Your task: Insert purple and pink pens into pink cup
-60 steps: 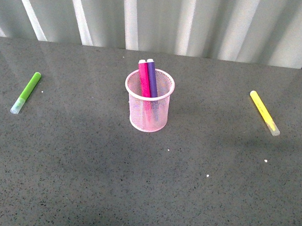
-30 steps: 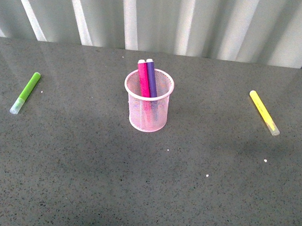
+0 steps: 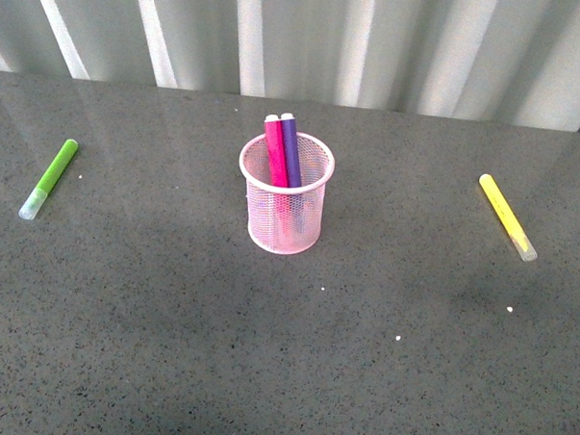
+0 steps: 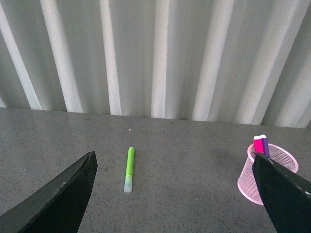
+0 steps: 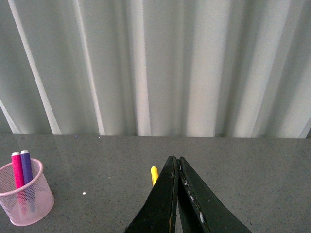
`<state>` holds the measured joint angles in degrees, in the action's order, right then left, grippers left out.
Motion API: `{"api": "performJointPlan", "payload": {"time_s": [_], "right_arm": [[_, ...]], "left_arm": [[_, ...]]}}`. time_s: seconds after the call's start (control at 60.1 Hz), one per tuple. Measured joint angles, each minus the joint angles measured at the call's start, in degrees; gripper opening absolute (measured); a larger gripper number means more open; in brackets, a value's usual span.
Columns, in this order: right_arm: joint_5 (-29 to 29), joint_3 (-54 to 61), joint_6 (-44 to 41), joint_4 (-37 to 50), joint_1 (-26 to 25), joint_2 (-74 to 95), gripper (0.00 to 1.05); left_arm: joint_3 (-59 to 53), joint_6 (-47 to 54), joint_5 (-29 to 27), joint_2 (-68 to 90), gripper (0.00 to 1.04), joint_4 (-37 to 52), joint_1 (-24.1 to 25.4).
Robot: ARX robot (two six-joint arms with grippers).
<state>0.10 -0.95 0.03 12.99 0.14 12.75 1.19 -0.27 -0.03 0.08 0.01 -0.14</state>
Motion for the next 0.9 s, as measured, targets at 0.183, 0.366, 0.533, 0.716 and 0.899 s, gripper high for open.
{"api": "performJointPlan", "payload": {"time_s": [0.183,0.366,0.533,0.716,0.899], "right_arm": [[0.0,0.0,0.0,-2.62,0.0,-2.58,0.03],[0.0,-0.04,0.0,-12.63,0.0,-12.24,0.03],[0.02,-0.02,0.0,-12.9,0.0,-12.5,0.03],[0.02,-0.04,0.0,-12.9,0.0,-12.5,0.19],[0.0,-0.04,0.0,-12.9,0.0,-12.5,0.58]], "left_arm": [[0.0,0.0,0.0,0.0,0.98,0.0,0.0],[0.0,0.0,0.0,0.02,0.98,0.0,0.0],[0.0,0.0,0.0,0.02,0.98,0.0,0.0],[0.0,0.0,0.02,0.0,0.98,0.0,0.0],[0.0,0.0,0.0,0.0,0.98,0.0,0.0]]}}
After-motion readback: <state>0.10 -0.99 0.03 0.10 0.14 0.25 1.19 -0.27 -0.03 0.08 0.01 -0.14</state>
